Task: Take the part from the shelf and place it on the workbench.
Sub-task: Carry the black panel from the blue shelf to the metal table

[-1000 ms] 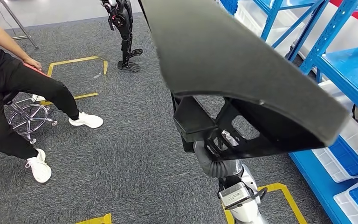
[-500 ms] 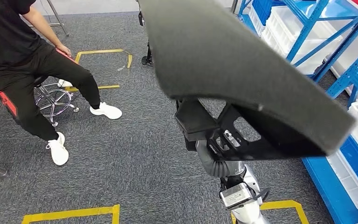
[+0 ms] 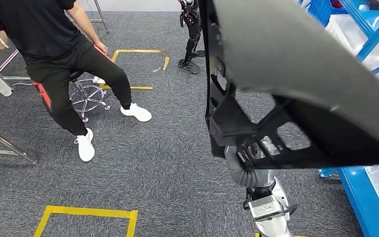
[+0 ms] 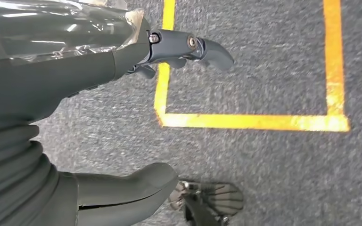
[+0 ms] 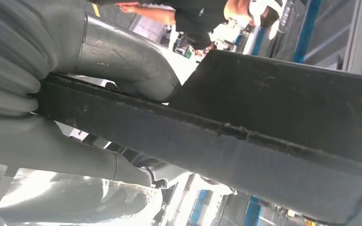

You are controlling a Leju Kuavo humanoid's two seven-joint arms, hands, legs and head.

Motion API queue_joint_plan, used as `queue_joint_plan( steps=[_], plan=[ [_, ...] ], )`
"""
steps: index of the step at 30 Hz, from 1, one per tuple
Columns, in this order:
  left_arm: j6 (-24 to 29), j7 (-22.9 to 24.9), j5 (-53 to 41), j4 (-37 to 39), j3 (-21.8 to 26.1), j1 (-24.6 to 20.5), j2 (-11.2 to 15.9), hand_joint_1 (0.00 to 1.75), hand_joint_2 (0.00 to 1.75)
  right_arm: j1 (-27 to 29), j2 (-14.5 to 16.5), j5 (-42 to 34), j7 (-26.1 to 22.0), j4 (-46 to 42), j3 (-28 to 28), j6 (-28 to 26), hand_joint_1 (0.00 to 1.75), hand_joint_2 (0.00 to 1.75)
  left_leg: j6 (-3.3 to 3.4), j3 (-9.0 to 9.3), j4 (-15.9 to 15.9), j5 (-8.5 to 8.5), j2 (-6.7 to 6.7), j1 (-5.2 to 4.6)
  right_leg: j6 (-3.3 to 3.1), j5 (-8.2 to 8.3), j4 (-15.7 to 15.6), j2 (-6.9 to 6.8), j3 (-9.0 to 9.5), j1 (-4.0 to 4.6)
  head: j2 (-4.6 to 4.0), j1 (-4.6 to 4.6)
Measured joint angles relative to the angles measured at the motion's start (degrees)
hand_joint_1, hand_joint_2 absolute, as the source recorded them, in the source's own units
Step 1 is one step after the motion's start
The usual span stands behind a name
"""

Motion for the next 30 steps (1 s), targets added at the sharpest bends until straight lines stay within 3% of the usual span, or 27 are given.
queue_joint_plan(
  steps=[2, 3, 5, 6, 7, 8, 10, 12, 14, 15, 16, 17, 19, 21, 22, 23, 25, 26, 27, 30],
  plan=[
    [0.2, 0.1, -0.1, 0.0, 0.0, 0.1, 0.0, 0.0, 1.75, 0.1, 0.1, 0.0, -0.1, -0.3, -0.3, -0.3, 1.75, 1.75, -0.33, -1.67, 3.7, -2.39, 2.59, 0.04, -0.79, 0.07, -0.1, -0.94, 0.05, 0.06, 0.0, -0.18],
    [0.2, 0.1, -0.1, 0.0, 0.0, 0.0, 0.0, 0.0, 1.75, 0.2, 0.1, 0.0, -0.2, -0.5, -0.5, -0.4, 1.75, 1.75, -0.46, -3.41, 7.3, -4.39, 4.16, -0.03, -1.06, 0.01, -0.1, -1.5, 0.03, 0.31, 0.0, -0.27],
    [0.3, 0.1, -0.1, 0.0, 0.0, -0.1, 0.0, 0.0, 1.75, 0.5, 0.1, 0.0, -0.2, -0.6, -0.8, -0.5, 1.75, 1.75, -0.5, -7.12, 15.0, -7.72, 5.52, -0.05, -1.37, -0.1, -0.1, -2.8, -0.05, 0.84, 0.0, -0.34],
    [0.3, 0.1, -0.1, 0.0, 0.0, 0.0, 0.0, 0.0, 1.75, 0.6, 0.1, 0.0, -0.2, -0.6, -0.9, -0.6, 1.75, 1.75, -0.33, -7.98, 16.8, -8.07, 5.69, -0.09, -1.46, -0.16, -0.1, -3.44, -0.07, 1.08, 0.0, -0.34],
    [0.3, 0.1, -0.1, 0.0, 0.0, 0.0, 0.0, 0.0, 1.75, 0.6, 0.1, 0.0, -0.2, -0.6, -0.9, -0.6, 1.75, 1.75, 0.01, -7.53, 16.1, -7.25, 5.77, -0.21, -1.54, -0.21, -0.1, -4.05, -0.05, 1.3, 0.0, -0.34],
    [0.3, 0.2, -0.1, 0.1, 0.0, 0.1, 0.0, 0.0, 1.75, 0.7, 0.1, 0.0, -0.2, -0.6, -1.0, -0.6, 1.75, 1.75, 0.51, -5.89, 13.2, -5.63, 6.07, -0.46, -1.61, -0.27, -0.1, -4.65, 0.04, 1.46, 0.0, -0.33],
    [0.3, 0.2, -0.1, 0.0, 0.0, 0.0, 0.2, 0.0, 1.75, 0.7, 0.2, 0.0, -0.2, -0.7, -1.1, -0.6, 1.75, 1.75, 1.84, -1.07, 5.0, -2.51, 8.47, -1.55, -1.7, -0.46, -0.1, -5.78, 0.33, 1.75, 0.0, -0.32],
    [0.4, 0.2, -0.2, 0.0, 0.0, -0.3, 0.3, 0.0, 1.75, 0.7, 0.2, 0.0, -0.3, -0.8, -1.2, -0.7, 1.75, 1.75, 2.68, 1.29, 0.6, -1.63, 10.31, -2.54, -1.61, -0.64, -0.1, -6.94, 0.47, 1.92, 0.0, -0.31],
    [0.7, 0.4, -0.4, 0.0, 0.0, -0.3, 0.5, 0.0, 1.75, 0.6, 0.3, -0.1, -0.3, -1.0, -1.4, -0.8, 1.75, 1.75, 2.98, 1.34, -0.1, -1.52, 9.37, -2.67, -1.38, -0.73, -0.3, -8.11, 0.66, 2.06, 0.0, -0.32],
    [0.8, 0.7, -0.5, 0.1, 0.0, -0.2, 0.4, 0.0, 1.75, 0.6, 0.3, -0.1, -0.3, -1.2, -1.5, -0.9, 1.75, 1.75, 3.05, 1.61, -0.6, -1.14, 8.72, -2.46, -1.22, -0.87, -0.2, -7.84, 0.69, 2.1, 0.0, -0.32],
    [0.8, 0.9, -0.7, 0.1, 0.0, -0.2, 0.4, 0.0, 1.75, 0.6, 0.3, 0.0, -0.3, -1.4, -1.6, -1.0, 1.75, 1.75, 3.19, 1.93, -1.2, -0.71, 8.08, -2.18, -1.09, -1.31, 0.5, -6.68, 0.42, 2.08, 0.0, -0.33],
    [0.8, 1.2, -0.9, 0.1, 0.0, -0.2, 0.3, 0.0, 1.75, 0.7, 0.3, 0.0, -0.4, -1.7, -1.8, -1.2, 1.75, 1.75, 3.3, 2.21, -1.7, -0.28, 7.42, -1.86, -1.04, -2.25, 2.5, -5.04, -0.42, 1.98, 0.0, -0.28],
    [0.8, 1.6, -1.3, 0.1, 0.0, -0.3, 0.1, 0.0, 1.75, 0.9, 0.2, 0.1, -0.4, -1.9, -2.2, -1.4, 1.75, 1.75, 3.39, 2.22, -2.0, 0.09, 5.96, -1.49, -1.03, -5.26, 9.6, -2.07, -3.85, 1.4, 0.0, -0.19],
    [0.8, 1.8, -1.4, 0.1, 0.0, -0.3, -0.1, 0.0, 1.75, 1.4, 0.2, 0.2, -0.4, -2.0, -2.5, -1.5, 1.75, 1.75, 3.24, 2.08, -1.9, 0.15, 4.36, -1.29, -0.49, -7.12, 15.5, -1.51, -6.86, 0.81, 0.0, -0.13],
    [0.8, 1.9, -1.4, 0.1, 0.0, -0.2, -0.2, 0.0, 1.75, 1.7, 0.2, 0.2, -0.4, -2.1, -2.6, -1.5, 1.75, 1.75, 3.09, 2.06, -1.8, 0.14, 3.57, -1.12, 0.2, -6.63, 15.3, -1.47, -6.91, 0.49, 0.0, -0.14],
    [0.8, 1.9, -1.4, 0.1, 0.0, -0.2, -0.2, 0.0, 1.75, 1.8, 0.2, 0.2, -0.4, -2.2, -2.6, -1.5, 1.75, 1.75, 2.85, 2.06, -1.6, 0.08, 2.76, -0.89, 1.08, -5.26, 12.9, -1.34, -5.85, 0.1, 0.0, -0.14],
    [0.8, 2.0, -1.4, 0.1, 0.0, -0.1, -0.3, 0.0, 1.75, 2.0, 0.1, 0.2, -0.4, -2.4, -2.7, -1.5, 1.75, 1.75, 2.0, 1.86, -0.9, -0.32, 1.26, -0.51, 2.65, -1.87, 4.9, 0.13, -2.18, -0.65, 0.0, -0.08],
    [0.8, 2.0, -1.4, 0.1, 0.0, -0.1, -0.2, 0.0, 1.75, 2.0, 0.2, 0.2, -0.4, -2.5, -2.7, -1.5, 1.75, 1.75, 1.52, 1.65, -0.4, -0.56, 0.7, -0.45, 2.71, -0.86, 2.1, 0.86, -0.91, -0.78, 0.0, -0.05],
    [0.8, 2.0, -1.4, 0.1, 0.0, -0.1, -0.2, 0.0, 1.75, 2.1, 0.2, 0.2, -0.4, -2.6, -2.8, -1.5, 1.75, 1.75, 1.07, 1.36, -0.1, -0.71, 0.25, -0.45, 2.34, -0.44, 0.7, 1.41, -0.29, -0.79, 0.0, -0.07],
    [0.9, 2.0, -1.4, 0.1, 0.0, 0.2, -0.3, 0.0, 1.75, 2.2, 0.2, 0.2, -0.4, -2.9, -2.9, -1.7, 1.75, 1.75, 0.17, 0.71, 0.1, -0.67, -0.3, -0.13, 0.57, -0.23, 0.6, 0.59, -0.24, -0.52, 0.0, -0.16]
  ],
)
